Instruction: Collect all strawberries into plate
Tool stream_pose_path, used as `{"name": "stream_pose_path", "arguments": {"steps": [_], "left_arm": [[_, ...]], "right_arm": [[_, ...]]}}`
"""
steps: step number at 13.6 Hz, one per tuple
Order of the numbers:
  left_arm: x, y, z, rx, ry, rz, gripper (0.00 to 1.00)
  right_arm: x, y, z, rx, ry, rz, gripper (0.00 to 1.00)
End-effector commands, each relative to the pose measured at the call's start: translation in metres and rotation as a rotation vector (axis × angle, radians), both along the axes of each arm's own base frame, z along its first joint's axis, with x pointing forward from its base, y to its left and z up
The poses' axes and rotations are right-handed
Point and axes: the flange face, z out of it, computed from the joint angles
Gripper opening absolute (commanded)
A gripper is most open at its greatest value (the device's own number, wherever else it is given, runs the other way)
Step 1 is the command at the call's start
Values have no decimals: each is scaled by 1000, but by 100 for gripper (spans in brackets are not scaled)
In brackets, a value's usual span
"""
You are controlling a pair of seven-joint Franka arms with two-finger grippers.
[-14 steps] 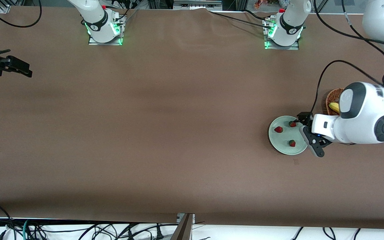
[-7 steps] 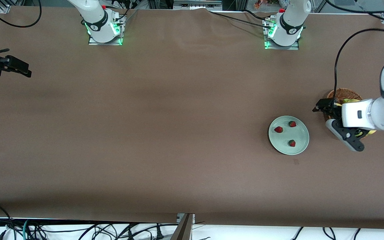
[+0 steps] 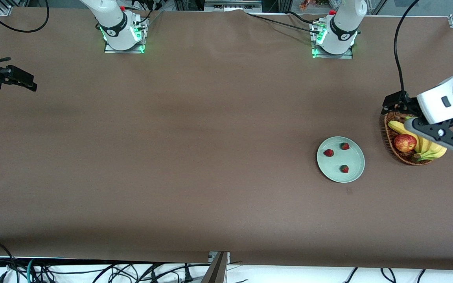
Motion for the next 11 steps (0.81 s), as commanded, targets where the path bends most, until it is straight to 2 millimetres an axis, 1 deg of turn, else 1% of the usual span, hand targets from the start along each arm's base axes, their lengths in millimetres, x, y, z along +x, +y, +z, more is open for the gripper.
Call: {"name": "stream_pose_path", "arguments": {"steps": [1, 3, 4, 5, 6, 11], "left_arm": [[-36, -2, -6, 5, -64, 151, 100], [-56, 3, -14, 3, -142, 216, 100], [-61, 16, -16, -4, -181, 240, 100], [-60, 26, -16, -9, -202, 263, 100], [-58, 29, -17, -13, -203, 266, 100], [-57, 30, -20, -9, -194, 270, 100]], "right_arm": [[3, 0, 4, 11, -5, 0, 100], [3, -1, 4, 11, -5, -1, 100], [3, -1, 4, 11, -5, -3, 100], [3, -1, 5, 9, -10, -3, 100], [4, 0, 5, 11, -12, -1, 100], [4, -1, 5, 11, -12, -3, 100]]}}
